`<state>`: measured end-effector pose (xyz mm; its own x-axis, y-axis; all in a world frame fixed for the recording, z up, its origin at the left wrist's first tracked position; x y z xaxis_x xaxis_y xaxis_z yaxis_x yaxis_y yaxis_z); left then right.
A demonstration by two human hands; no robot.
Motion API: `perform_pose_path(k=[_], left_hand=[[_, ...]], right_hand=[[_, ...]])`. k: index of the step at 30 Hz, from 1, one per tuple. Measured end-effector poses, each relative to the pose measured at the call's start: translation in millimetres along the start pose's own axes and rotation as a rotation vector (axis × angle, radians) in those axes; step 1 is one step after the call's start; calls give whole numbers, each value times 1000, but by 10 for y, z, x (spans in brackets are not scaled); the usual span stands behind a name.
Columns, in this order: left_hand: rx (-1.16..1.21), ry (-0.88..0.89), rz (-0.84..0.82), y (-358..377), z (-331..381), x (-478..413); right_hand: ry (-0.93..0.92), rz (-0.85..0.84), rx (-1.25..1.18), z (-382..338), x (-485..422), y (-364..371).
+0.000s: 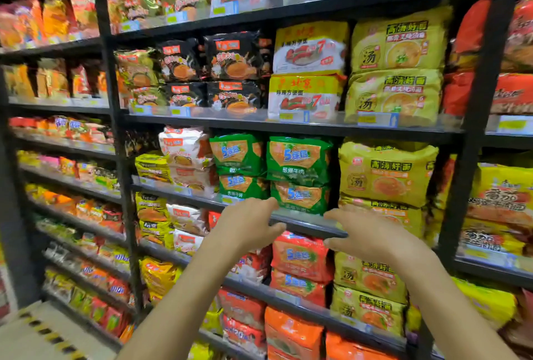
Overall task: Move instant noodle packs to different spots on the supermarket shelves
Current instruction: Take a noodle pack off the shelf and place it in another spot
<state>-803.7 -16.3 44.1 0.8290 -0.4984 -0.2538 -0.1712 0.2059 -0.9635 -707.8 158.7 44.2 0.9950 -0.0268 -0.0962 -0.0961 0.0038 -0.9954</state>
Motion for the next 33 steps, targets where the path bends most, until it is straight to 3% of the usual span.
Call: perform_pose_path(k=[7,18,25,33], left_hand=[[-34,-89,-47,271,-730,-231],[-62,-57,-93,564,-1215,-797],[2,117,-82,509,-835,-859],[67,366,-143,499,110,-462]], right_hand=[[-82,-50,-41,-390,-749,303],[-82,-35,-109,-546,-1497,536],[90,-11,-57,-301,-1060,445],[366,47,-47,17,179,326]])
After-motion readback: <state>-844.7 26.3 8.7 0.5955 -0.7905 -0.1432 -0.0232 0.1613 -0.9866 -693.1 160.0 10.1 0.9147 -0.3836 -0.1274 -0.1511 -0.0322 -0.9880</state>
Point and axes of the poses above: each hand's wrist, its own x-axis away from the middle knuckle, its own y-axis out of the palm, z = x × y, the point moved 5 cm from there along -x, towards the middle knuckle, and after that the axes turned 10 degrees about -y, right-handed, at the moved point
